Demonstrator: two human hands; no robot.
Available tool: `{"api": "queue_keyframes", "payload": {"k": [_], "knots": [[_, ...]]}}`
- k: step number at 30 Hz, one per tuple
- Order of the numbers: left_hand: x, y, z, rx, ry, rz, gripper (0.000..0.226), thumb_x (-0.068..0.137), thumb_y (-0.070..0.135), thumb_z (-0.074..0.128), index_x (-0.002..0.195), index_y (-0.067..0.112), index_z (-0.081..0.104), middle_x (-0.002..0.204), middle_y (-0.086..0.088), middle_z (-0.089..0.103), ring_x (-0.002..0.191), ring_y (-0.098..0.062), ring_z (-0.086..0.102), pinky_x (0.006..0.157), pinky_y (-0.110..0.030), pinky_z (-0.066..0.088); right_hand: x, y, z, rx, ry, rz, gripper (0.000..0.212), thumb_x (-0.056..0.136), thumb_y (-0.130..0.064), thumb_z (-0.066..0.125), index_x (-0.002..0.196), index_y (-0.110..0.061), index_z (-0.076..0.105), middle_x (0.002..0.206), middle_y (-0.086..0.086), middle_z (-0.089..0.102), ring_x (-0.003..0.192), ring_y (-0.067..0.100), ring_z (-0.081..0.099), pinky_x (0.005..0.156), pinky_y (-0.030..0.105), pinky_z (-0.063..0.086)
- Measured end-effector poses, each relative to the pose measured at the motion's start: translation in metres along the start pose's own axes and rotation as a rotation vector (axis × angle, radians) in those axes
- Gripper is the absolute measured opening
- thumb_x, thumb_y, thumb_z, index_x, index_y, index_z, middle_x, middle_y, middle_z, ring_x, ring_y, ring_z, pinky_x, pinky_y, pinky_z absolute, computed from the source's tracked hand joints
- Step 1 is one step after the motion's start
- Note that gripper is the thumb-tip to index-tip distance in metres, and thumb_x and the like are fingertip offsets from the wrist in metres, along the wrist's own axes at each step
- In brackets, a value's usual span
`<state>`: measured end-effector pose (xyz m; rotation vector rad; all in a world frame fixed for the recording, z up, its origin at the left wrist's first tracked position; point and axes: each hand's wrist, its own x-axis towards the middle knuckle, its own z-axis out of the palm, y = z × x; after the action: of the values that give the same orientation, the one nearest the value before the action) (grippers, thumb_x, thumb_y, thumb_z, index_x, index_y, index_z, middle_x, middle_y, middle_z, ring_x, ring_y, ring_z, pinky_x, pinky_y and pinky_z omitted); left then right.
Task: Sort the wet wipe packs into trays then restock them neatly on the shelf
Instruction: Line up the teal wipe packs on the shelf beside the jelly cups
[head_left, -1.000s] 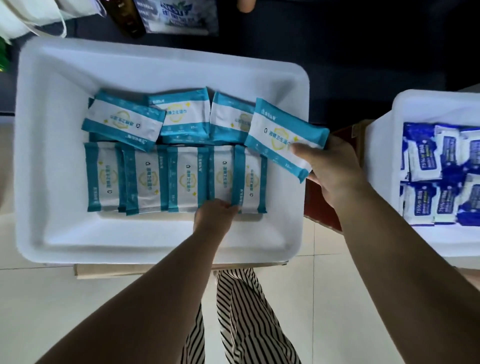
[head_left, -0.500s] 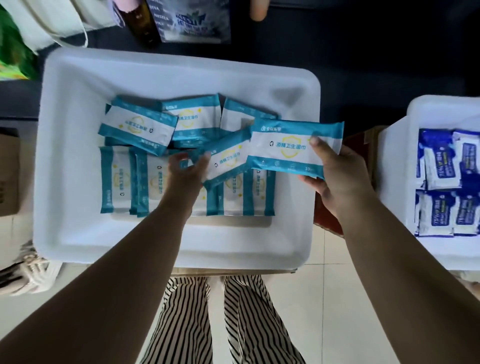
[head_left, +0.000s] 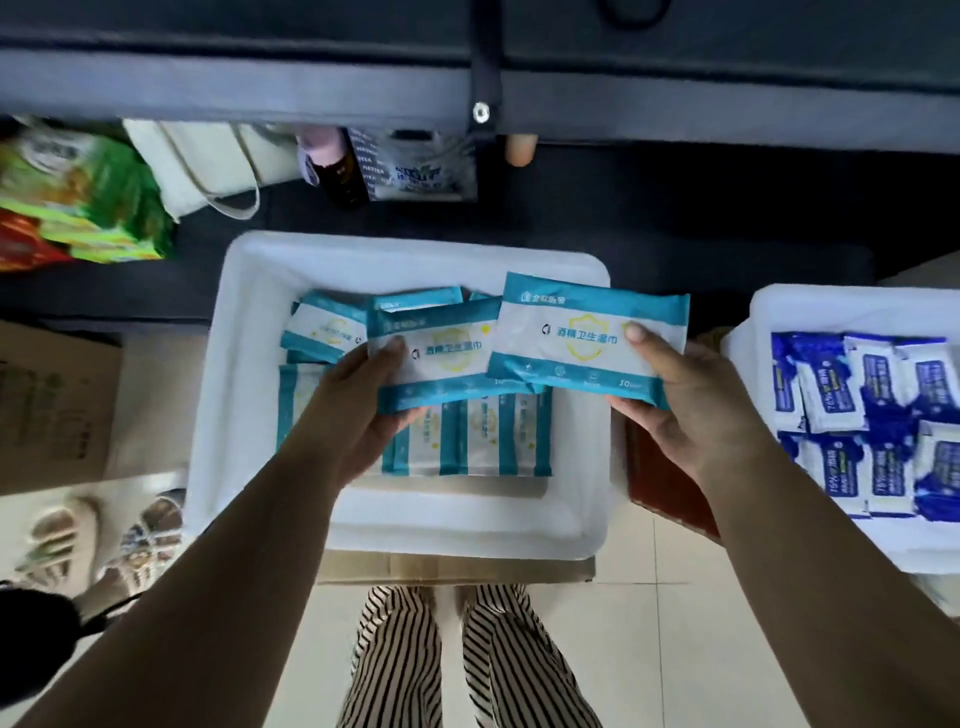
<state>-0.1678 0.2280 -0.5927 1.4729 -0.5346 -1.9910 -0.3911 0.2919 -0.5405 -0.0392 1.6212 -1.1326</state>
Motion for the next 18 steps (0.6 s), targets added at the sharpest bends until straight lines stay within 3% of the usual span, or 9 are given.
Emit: {"api": "queue_keyframes", "payload": {"k": [2, 4, 6, 9, 12, 14, 16, 18], "knots": [[-0.028, 0.032, 0.002, 0.004, 0.024, 0.034, 0.018, 0.098, 0.019, 0.042, 0.099, 0.011, 0.058, 0.090, -0.007, 0.072, 0.083, -0.019, 0.070, 0.064, -0.027, 0.057, -0.026, -0.020, 0.010, 0.031, -0.077, -0.008, 0.007, 0.086, -0.015, 0.060, 0.081, -0.018, 0.063, 0.070, -0.005, 0.073, 0.067, 0.009, 0.070, 0.080, 0.036, 0.056], [-0.053, 0.059, 0.008, 0.049, 0.042, 0.095, 0.021, 0.099, 0.022, 0.039, 0.096, 0.012, 0.057, 0.088, -0.008, 0.071, 0.071, -0.016, 0.070, 0.056, -0.024, 0.056, -0.047, -0.039, 0.021, 0.035, -0.164, -0.027, 0.007, 0.086, -0.012, 0.059, 0.084, -0.017, 0.064, 0.075, -0.003, 0.073, 0.069, 0.010, 0.070, 0.065, 0.027, 0.058], [-0.083, 0.091, 0.015, 0.075, 0.036, 0.175, 0.018, 0.097, 0.022, 0.042, 0.094, 0.012, 0.057, 0.082, -0.005, 0.071, 0.065, -0.013, 0.069, 0.051, -0.021, 0.053, -0.075, -0.065, 0.032, 0.034, -0.254, -0.039, 0.010, 0.084, -0.010, 0.060, 0.090, -0.014, 0.066, 0.084, 0.001, 0.074, 0.076, 0.014, 0.071, 0.064, 0.026, 0.058], [-0.133, 0.144, 0.027, 0.098, -0.015, 0.291, 0.013, 0.087, 0.011, 0.054, 0.099, 0.009, 0.060, 0.082, -0.002, 0.073, 0.071, -0.012, 0.070, 0.057, -0.021, 0.055, -0.120, -0.113, 0.046, -0.002, -0.381, -0.110, 0.016, 0.083, -0.006, 0.059, 0.095, -0.011, 0.067, 0.094, 0.004, 0.073, 0.081, 0.015, 0.071, 0.068, 0.026, 0.058], [-0.182, 0.203, 0.042, 0.128, -0.096, 0.403, 0.016, 0.084, 0.002, 0.055, 0.099, 0.004, 0.062, 0.086, -0.005, 0.073, 0.076, -0.015, 0.070, 0.060, -0.024, 0.057, -0.167, -0.163, 0.060, -0.040, -0.475, -0.232, 0.016, 0.082, -0.004, 0.059, 0.093, -0.012, 0.067, 0.094, 0.005, 0.074, 0.081, 0.014, 0.071, 0.070, 0.027, 0.058], [-0.213, 0.239, 0.052, 0.143, -0.136, 0.501, 0.016, 0.081, 0.002, 0.060, 0.096, 0.006, 0.062, 0.088, -0.006, 0.073, 0.075, -0.016, 0.071, 0.062, -0.027, 0.058, -0.198, -0.194, 0.071, -0.053, -0.505, -0.331, 0.015, 0.083, -0.002, 0.058, 0.093, -0.011, 0.066, 0.087, 0.002, 0.074, 0.076, 0.013, 0.071, 0.063, 0.024, 0.058], [-0.246, 0.275, 0.058, 0.156, -0.177, 0.626, 0.037, 0.063, 0.007, 0.078, 0.097, 0.009, 0.062, 0.092, -0.008, 0.073, 0.077, -0.017, 0.071, 0.064, -0.031, 0.059, -0.233, -0.225, 0.082, -0.035, -0.520, -0.440, 0.015, 0.083, 0.002, 0.057, 0.089, -0.008, 0.065, 0.082, 0.002, 0.074, 0.070, 0.012, 0.071, 0.062, 0.024, 0.058], [-0.277, 0.306, 0.063, 0.158, -0.213, 0.730, 0.065, 0.038, 0.027, 0.091, 0.095, 0.013, 0.063, 0.092, -0.006, 0.073, 0.081, -0.018, 0.071, 0.061, -0.028, 0.057, -0.264, -0.250, 0.091, -0.024, -0.539, -0.545, 0.014, 0.082, 0.004, 0.057, 0.088, -0.006, 0.066, 0.084, 0.003, 0.074, 0.068, 0.013, 0.070, 0.063, 0.023, 0.058]]}}
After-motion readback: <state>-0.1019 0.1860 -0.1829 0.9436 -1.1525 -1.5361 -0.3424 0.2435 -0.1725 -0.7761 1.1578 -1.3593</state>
